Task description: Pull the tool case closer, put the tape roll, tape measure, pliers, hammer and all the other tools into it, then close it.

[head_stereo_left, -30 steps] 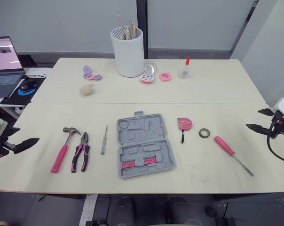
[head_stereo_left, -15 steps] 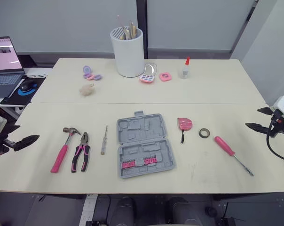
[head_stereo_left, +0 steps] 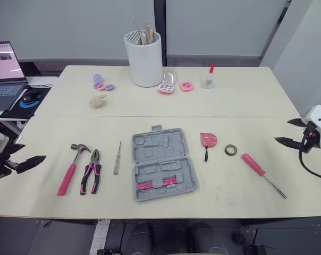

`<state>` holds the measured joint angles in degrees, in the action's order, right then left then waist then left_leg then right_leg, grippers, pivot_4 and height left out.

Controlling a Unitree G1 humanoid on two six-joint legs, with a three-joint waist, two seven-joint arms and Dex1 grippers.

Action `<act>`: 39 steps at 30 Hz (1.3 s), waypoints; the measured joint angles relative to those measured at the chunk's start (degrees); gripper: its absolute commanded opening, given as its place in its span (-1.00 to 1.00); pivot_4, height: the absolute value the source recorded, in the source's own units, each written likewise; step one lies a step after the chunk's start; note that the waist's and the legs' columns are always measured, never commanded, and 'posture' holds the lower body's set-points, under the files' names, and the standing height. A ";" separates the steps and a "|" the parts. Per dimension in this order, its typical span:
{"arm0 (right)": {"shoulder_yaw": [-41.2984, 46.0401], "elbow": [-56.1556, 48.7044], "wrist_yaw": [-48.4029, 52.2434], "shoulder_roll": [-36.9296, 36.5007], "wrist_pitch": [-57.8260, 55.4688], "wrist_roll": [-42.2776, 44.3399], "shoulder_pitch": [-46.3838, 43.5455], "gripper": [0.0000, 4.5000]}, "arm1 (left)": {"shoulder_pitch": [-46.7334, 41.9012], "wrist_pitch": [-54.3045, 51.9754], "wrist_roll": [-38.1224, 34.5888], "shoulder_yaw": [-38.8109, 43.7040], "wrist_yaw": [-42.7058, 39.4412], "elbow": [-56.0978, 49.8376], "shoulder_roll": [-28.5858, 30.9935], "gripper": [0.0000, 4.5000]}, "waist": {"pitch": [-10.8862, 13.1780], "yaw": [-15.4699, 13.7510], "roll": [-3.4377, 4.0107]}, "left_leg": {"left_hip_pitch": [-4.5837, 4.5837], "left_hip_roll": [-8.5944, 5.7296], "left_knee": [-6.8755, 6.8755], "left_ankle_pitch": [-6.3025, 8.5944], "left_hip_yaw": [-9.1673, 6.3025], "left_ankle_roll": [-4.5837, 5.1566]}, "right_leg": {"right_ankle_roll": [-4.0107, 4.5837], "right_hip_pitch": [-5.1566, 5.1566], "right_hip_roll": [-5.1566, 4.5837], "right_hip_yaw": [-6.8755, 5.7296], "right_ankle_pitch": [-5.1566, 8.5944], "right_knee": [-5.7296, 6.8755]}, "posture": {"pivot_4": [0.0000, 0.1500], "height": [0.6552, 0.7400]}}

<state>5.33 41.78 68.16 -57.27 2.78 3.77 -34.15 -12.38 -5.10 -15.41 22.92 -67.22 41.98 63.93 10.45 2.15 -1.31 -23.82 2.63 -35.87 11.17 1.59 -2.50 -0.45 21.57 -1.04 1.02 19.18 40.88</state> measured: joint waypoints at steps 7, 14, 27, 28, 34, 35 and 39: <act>-5.16 -18.58 -0.10 4.31 -6.20 -0.48 3.26 0.03 | 6.32 -9.38 -4.83 0.35 -0.55 -25.02 -1.26 -0.13 | -0.01 -0.14 -0.02 | -0.02 -0.01 -0.06 0.00 -0.08 0.00 | 0.00 -0.03 0.01 0.05 0.00 0.02 | 1.00 1.00; -13.86 -32.67 -3.11 11.78 -13.89 -3.58 3.18 -0.68 | 7.75 -11.97 -1.07 -10.85 3.99 -39.67 -7.15 -1.00 | 0.00 -0.13 -0.04 | -0.03 0.06 -0.07 0.00 -0.15 -0.01 | 0.00 -0.03 0.19 0.09 0.00 0.02 | 1.00 1.00; -26.64 -31.03 -7.52 22.83 -14.45 -12.30 -0.77 -0.99 | 1.33 -10.35 8.19 -26.28 8.43 -39.20 -16.35 -1.00 | 0.01 -0.28 -0.12 | -0.10 0.05 -0.11 0.00 -0.20 0.00 | 0.00 -0.01 0.36 0.09 0.00 0.01 | 1.00 1.00; -27.10 -30.18 -7.94 23.41 -14.17 -12.94 -1.03 -0.99 | 0.94 -10.37 8.73 -27.09 8.84 -38.84 -16.88 -1.00 | 0.01 -0.28 -0.13 | -0.10 0.04 -0.12 0.00 -0.21 0.00 | 0.00 -0.02 0.38 0.09 0.00 0.01 | 1.00 1.00; -29.30 -26.74 -8.56 24.60 -11.59 -16.16 -2.69 -0.99 | -0.84 -10.27 10.25 -28.27 9.24 -36.45 -17.82 -1.00 | 0.01 -0.29 -0.13 | -0.10 0.07 -0.11 0.00 -0.26 0.00 | 0.00 -0.02 0.56 0.08 0.00 0.01 | 1.00 1.00; -29.50 -26.16 -8.63 24.83 -11.24 -16.35 -2.70 -0.99 | -0.99 -10.07 10.39 -28.31 9.24 -36.04 -18.01 -1.00 | 0.01 -0.29 -0.13 | -0.09 0.07 -0.11 0.00 -0.26 0.00 | 0.00 -0.02 0.56 0.09 -0.01 0.01 | 1.00 1.00; -30.61 -23.92 -8.75 26.40 -10.23 -17.70 -2.87 -0.99 | -1.90 -9.93 11.11 -29.34 9.94 -34.89 -19.45 -1.00 | 0.01 -0.27 -0.13 | -0.09 0.07 -0.12 0.00 -0.26 0.00 | 0.00 -0.02 0.56 0.09 -0.01 0.01 | 1.00 1.00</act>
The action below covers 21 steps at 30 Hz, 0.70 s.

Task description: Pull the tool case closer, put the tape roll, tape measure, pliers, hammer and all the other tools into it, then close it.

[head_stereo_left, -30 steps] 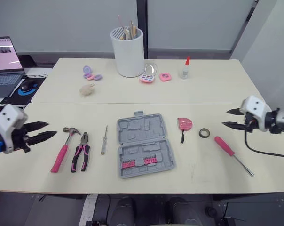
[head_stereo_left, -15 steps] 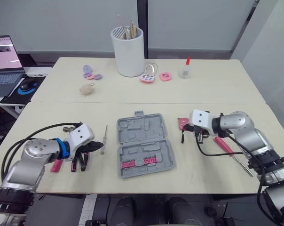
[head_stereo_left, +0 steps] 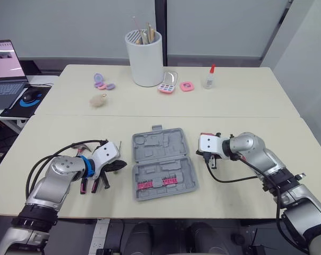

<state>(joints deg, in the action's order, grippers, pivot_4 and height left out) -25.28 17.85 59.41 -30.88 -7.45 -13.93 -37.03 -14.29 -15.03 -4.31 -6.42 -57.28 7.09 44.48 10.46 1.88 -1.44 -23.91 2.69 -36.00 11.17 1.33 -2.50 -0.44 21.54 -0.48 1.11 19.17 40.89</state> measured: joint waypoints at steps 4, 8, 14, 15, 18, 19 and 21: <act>-0.88 2.97 -0.43 1.56 1.25 -1.20 -1.15 -0.99 | -0.36 0.38 1.59 -1.85 0.78 1.28 -1.20 -1.00 | 0.00 0.02 0.00 | 0.00 0.00 0.00 0.00 -0.01 0.00 | 0.00 0.00 0.01 0.00 0.00 0.00 | 1.00 1.00; -1.37 5.70 -0.78 2.75 2.59 -2.61 -2.87 -0.99 | -1.61 0.51 3.28 -3.04 1.84 2.75 -2.80 -1.00 | 0.00 -0.04 0.00 | 0.00 -0.01 0.00 0.00 -0.03 0.00 | 0.00 -0.01 0.01 -0.01 0.00 0.01 | 1.00 1.00; -3.04 8.62 -0.66 3.88 4.26 -3.98 -3.28 -0.99 | -3.77 1.75 5.30 -4.59 3.65 4.52 -6.11 -1.00 | -0.01 -0.08 -0.01 | -0.01 -0.02 0.00 0.00 -0.06 0.00 | 0.01 -0.02 0.00 -0.01 0.00 0.00 | 1.00 1.00; -3.04 8.81 -0.65 4.03 4.38 -4.04 -3.32 -0.99 | -4.04 1.74 5.47 -4.62 3.80 4.70 -6.43 -1.00 | -0.01 -0.08 -0.02 | 0.00 -0.01 -0.01 0.00 -0.08 0.00 | 0.00 -0.02 0.00 -0.01 0.00 0.01 | 1.00 1.00; -3.06 9.40 0.03 4.82 4.27 -4.10 -4.27 -0.99 | -4.80 1.73 6.04 -5.22 3.82 5.12 -6.91 -1.00 | -0.01 0.01 -0.02 | 0.01 -0.01 -0.02 0.00 -0.27 0.00 | 0.01 -0.03 0.02 0.00 -0.01 0.02 | 1.00 1.00; -3.05 9.41 0.30 4.83 4.26 -4.09 -4.31 -0.99 | -4.89 1.74 6.24 -5.24 3.78 5.15 -6.91 -1.00 | -0.01 -0.01 -0.02 | 0.00 -0.01 -0.02 0.00 -0.36 -0.01 | 0.01 -0.04 0.02 -0.04 -0.01 0.02 | 1.00 1.00; -3.05 9.40 0.46 5.04 4.15 -4.10 -4.30 -0.99 | -4.92 1.74 6.42 -5.24 3.69 5.15 -6.91 -1.00 | -0.01 -0.01 -0.02 | 0.00 -0.02 -0.01 0.00 -0.42 0.00 | 0.01 -0.05 0.02 -0.04 -0.01 0.02 | 1.00 1.00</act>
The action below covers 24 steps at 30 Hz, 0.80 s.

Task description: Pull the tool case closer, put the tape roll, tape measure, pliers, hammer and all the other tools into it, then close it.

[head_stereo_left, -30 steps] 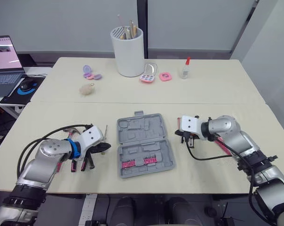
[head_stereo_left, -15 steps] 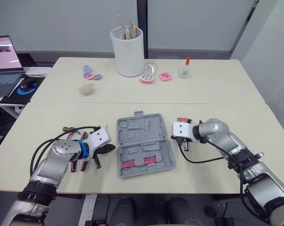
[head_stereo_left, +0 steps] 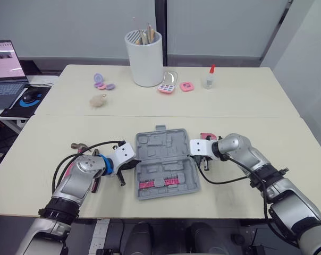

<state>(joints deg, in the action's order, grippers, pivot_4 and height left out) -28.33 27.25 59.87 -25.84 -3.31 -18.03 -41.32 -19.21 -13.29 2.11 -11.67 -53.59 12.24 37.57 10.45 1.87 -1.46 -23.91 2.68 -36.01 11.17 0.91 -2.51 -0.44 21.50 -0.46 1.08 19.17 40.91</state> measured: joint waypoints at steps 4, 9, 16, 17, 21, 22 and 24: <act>-0.02 -1.16 0.84 0.01 -0.91 -0.02 0.31 -0.99 | 0.01 0.00 0.16 0.00 -0.53 -0.07 0.01 -1.00 | 0.00 0.01 0.00 | 0.00 0.00 0.00 0.00 -0.05 0.00 | 0.00 -0.01 0.01 -0.03 0.00 0.00 | 1.00 1.00; -0.01 -6.02 2.45 -0.98 -3.18 -0.03 2.98 -0.99 | 0.09 -0.23 0.44 -0.10 -0.97 -0.56 0.06 -1.00 | 0.00 -0.04 0.00 | -0.01 -0.01 0.00 0.00 -0.08 0.00 | 0.00 -0.03 0.01 -0.04 0.00 -0.03 | 1.00 1.00; 0.28 -15.99 3.21 -3.08 -8.53 0.00 9.04 -0.99 | 0.79 -0.74 1.48 -1.20 -3.24 -3.03 1.08 -1.00 | 0.00 -0.05 0.00 | -0.01 -0.01 0.00 0.00 -0.12 0.00 | 0.00 -0.08 0.02 -0.07 0.00 -0.04 | 1.00 1.00; 0.30 -17.46 3.35 -3.41 -9.46 0.01 9.83 -0.99 | 1.22 -1.22 1.48 -1.40 -3.56 -3.96 1.36 -1.00 | 0.00 -0.05 0.00 | 0.00 -0.02 0.00 0.00 -0.11 0.00 | -0.01 -0.08 0.02 -0.06 0.01 -0.05 | 1.00 1.00; 0.45 -21.88 3.55 -4.28 -12.73 0.03 12.36 -0.99 | 2.84 -2.32 1.49 -1.54 -4.64 -6.48 1.78 -1.00 | -0.01 -0.05 -0.01 | 0.01 -0.02 0.00 0.00 -0.14 0.00 | -0.01 -0.09 0.02 -0.08 0.01 -0.05 | 1.00 1.00; 0.61 -22.87 3.55 -4.41 -13.55 0.04 13.06 -0.99 | 3.11 -2.68 1.49 -1.61 -4.73 -7.04 1.81 -1.00 | -0.01 -0.07 -0.01 | 0.01 -0.02 0.00 0.00 -0.16 0.00 | -0.01 -0.10 0.02 -0.10 0.01 -0.05 | 1.00 1.00; 0.82 -24.27 3.56 -4.63 -14.82 0.06 13.95 -0.99 | 3.41 -2.98 1.50 -1.75 -4.92 -7.56 1.83 -1.00 | -0.01 -0.08 -0.01 | 0.01 -0.02 0.00 0.00 -0.16 0.00 | -0.01 -0.11 0.03 -0.09 0.01 -0.05 | 1.00 1.00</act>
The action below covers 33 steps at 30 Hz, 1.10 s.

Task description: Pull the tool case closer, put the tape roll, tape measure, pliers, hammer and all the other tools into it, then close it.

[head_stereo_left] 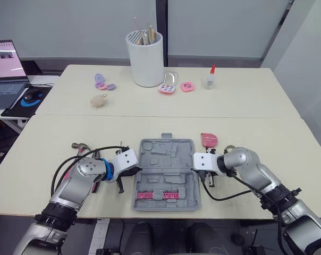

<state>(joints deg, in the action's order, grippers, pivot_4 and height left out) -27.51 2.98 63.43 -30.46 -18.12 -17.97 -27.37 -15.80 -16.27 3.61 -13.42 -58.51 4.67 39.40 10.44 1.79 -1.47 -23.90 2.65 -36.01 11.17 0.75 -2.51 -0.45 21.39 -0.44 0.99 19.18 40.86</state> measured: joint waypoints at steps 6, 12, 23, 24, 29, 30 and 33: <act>0.47 -4.59 0.29 -1.17 -2.50 0.13 3.11 -0.99 | 0.19 -0.74 0.01 -0.90 -1.83 -1.29 0.48 -1.00 | -0.01 -0.05 -0.02 | 0.00 -0.01 0.00 0.00 -0.01 0.00 | -0.01 -0.01 0.01 0.00 0.01 -0.02 | 1.00 1.00; 0.62 -7.72 0.74 -2.05 -4.42 0.73 5.60 -0.99 | 2.21 -1.32 0.01 -1.42 -3.08 -4.35 1.13 -1.00 | -0.03 -0.04 -0.03 | 0.01 -0.01 0.01 0.00 -0.02 0.00 | -0.01 -0.02 0.01 0.00 0.01 -0.03 | 1.00 1.00; 0.48 -15.01 1.85 -3.55 -8.73 1.07 10.85 -0.99 | 7.36 -4.44 0.05 -1.71 -3.46 -11.63 3.26 -1.00 | -0.19 0.02 -0.14 | 0.04 0.02 0.03 0.01 -0.05 0.00 | -0.02 -0.06 0.04 0.00 0.03 -0.08 | 1.00 1.00; 0.38 -15.48 1.97 -3.71 -9.00 1.10 11.18 -0.99 | 7.75 -4.74 0.05 -1.71 -3.47 -12.17 3.46 -1.00 | -0.21 0.03 -0.14 | 0.06 0.02 0.03 0.01 -0.05 0.00 | -0.04 -0.07 0.04 0.01 0.04 -0.08 | 1.00 1.00; 0.30 -17.99 2.59 -4.03 -11.37 1.32 12.89 -0.99 | 9.67 -6.04 0.04 -1.81 -3.47 -14.91 4.36 -1.00 | -0.27 0.03 -0.20 | 0.06 0.03 0.03 0.01 -0.06 0.00 | -0.10 -0.07 0.04 0.00 0.08 -0.09 | 1.00 1.00; 0.31 -18.22 2.62 -4.05 -11.57 1.34 13.05 -0.99 | 9.88 -6.18 0.04 -1.81 -3.47 -15.18 4.45 -1.00 | -0.27 0.03 -0.20 | 0.06 0.03 0.03 0.01 -0.06 0.00 | -0.10 -0.07 0.05 0.00 0.08 -0.09 | 1.00 1.00; 0.30 -18.60 2.66 -4.20 -11.77 1.39 13.41 -0.99 | 10.50 -6.59 0.00 -1.81 -3.47 -15.99 4.75 -1.00 | -0.29 0.03 -0.22 | 0.07 0.03 0.03 0.01 -0.07 0.00 | -0.11 -0.08 0.05 0.00 0.08 -0.09 | 1.00 1.00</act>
<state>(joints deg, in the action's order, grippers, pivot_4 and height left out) -27.20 -15.62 66.09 -34.67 -29.89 -16.59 -13.96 -5.30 -22.87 3.61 -15.23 -61.98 -11.32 44.15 10.15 1.82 -1.70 -23.83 2.68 -35.98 11.18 0.69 -2.51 -0.56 21.31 -0.39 0.98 19.26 40.77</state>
